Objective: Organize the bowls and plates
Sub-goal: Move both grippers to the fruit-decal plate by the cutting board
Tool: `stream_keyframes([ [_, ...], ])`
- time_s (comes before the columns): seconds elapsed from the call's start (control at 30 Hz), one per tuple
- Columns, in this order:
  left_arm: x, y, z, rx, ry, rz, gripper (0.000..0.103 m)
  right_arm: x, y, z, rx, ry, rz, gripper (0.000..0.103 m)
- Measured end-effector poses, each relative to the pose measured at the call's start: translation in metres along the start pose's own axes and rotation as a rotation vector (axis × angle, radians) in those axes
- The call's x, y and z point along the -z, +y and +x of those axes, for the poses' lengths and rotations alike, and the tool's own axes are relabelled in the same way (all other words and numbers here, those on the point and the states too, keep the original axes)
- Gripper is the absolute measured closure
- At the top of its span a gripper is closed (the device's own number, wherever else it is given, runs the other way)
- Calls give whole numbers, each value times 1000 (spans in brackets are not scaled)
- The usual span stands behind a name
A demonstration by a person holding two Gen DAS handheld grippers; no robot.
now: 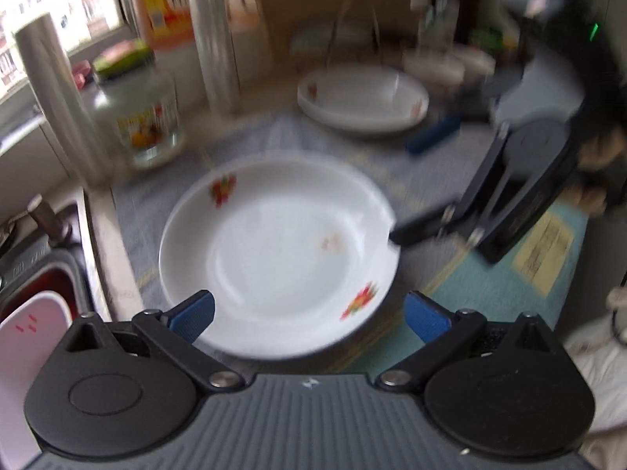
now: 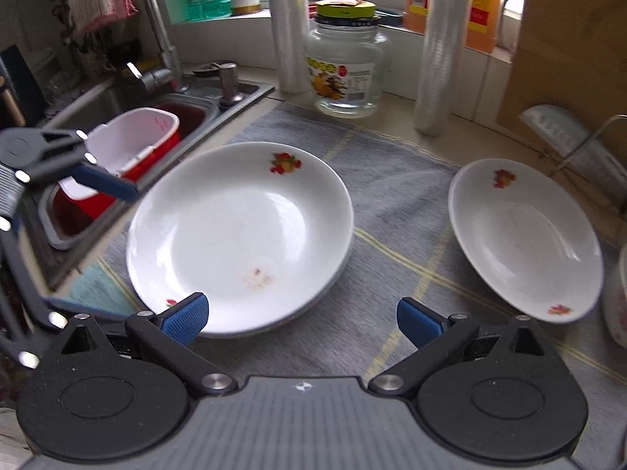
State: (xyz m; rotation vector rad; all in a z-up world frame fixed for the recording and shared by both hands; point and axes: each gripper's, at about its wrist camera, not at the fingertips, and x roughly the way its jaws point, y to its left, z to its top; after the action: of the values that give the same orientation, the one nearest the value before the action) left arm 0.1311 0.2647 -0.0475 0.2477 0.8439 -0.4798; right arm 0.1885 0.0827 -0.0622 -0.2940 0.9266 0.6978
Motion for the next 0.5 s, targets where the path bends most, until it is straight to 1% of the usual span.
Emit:
stream_keyframes([
  [0.1,1,-8,-11,-11,-129,-33,1,7,1,-9,70,-22,3,0],
  [0.2,-2,-19,-17,-9,-214,-39,1,15,-2,-23,130,-44,27,0],
  [0.33,-6,-37,-13,-36,-271,-33,1,32,-10,-43,236,-71,76,0],
  [0.43,-9,-49,-10,-20,-314,-52,1,50,-18,-60,325,-86,121,0],
  [0.5,-13,-58,-6,1,-326,-64,1,64,-27,-72,362,-92,157,0],
])
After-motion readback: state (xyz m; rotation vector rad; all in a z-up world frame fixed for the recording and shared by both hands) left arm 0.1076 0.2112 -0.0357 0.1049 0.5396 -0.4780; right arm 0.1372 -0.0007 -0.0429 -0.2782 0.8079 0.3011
